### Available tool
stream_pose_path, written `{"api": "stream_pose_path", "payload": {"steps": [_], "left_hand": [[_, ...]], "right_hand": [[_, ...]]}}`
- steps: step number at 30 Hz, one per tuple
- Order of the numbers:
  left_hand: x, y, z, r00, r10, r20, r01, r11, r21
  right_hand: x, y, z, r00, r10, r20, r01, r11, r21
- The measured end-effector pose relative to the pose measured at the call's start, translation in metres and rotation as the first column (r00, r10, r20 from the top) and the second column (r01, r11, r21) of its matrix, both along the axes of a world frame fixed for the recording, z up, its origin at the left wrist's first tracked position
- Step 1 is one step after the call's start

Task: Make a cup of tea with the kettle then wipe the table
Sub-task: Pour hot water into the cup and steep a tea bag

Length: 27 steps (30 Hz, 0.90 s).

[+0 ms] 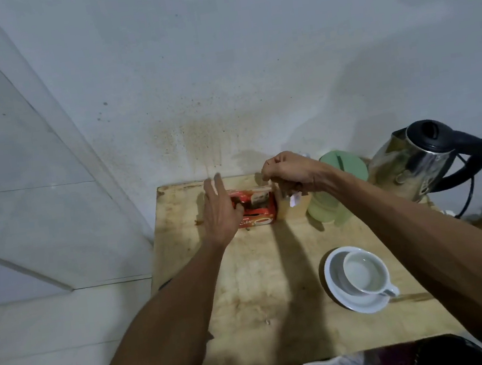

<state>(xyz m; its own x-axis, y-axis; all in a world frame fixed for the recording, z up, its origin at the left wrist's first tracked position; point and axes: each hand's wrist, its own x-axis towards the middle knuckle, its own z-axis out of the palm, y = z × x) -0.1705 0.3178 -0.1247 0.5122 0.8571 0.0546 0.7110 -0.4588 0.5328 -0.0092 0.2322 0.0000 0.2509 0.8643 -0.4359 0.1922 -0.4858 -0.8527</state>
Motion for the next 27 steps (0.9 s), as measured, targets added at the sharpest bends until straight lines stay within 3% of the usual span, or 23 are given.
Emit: {"api": "stream_pose_path", "payload": {"steps": [5,8,13,17,20,24,27], "left_hand": [[0.011,0.004,0.011,0.945,-0.273,-0.179,0.297,0.947,0.126],[0.009,-0.004,0.002,0.917,-0.330,-0.222,0.361,0.925,0.119],[0.003,-0.019,-0.014,0.916,-0.327,-0.231,0.346,0.937,0.047],[0.005,-0.034,-0.014,0.929,-0.291,-0.227,0.316,0.945,0.080],[0.006,-0.056,-0.013,0.959,-0.254,-0.129,0.266,0.960,0.088],[0.012,-0.109,-0.021,0.989,-0.150,0.009,0.150,0.985,-0.089],[0.016,-0.158,-0.033,0.998,-0.063,0.031,0.069,0.959,-0.276]], "right_hand": [[0.005,-0.022,0.002,0.997,0.045,0.056,-0.043,0.998,-0.034],[0.010,-0.037,-0.002,0.998,0.020,0.052,-0.018,0.999,-0.047],[0.018,-0.067,0.000,0.998,-0.018,0.057,0.021,0.998,-0.059],[0.027,-0.088,0.001,0.995,-0.037,0.092,0.045,0.995,-0.084],[0.034,-0.107,0.006,0.995,-0.029,0.092,0.037,0.995,-0.088],[0.044,-0.141,0.011,0.995,-0.014,0.099,0.022,0.997,-0.080],[0.049,-0.167,0.014,0.997,0.009,0.082,-0.004,0.998,-0.066]]}}
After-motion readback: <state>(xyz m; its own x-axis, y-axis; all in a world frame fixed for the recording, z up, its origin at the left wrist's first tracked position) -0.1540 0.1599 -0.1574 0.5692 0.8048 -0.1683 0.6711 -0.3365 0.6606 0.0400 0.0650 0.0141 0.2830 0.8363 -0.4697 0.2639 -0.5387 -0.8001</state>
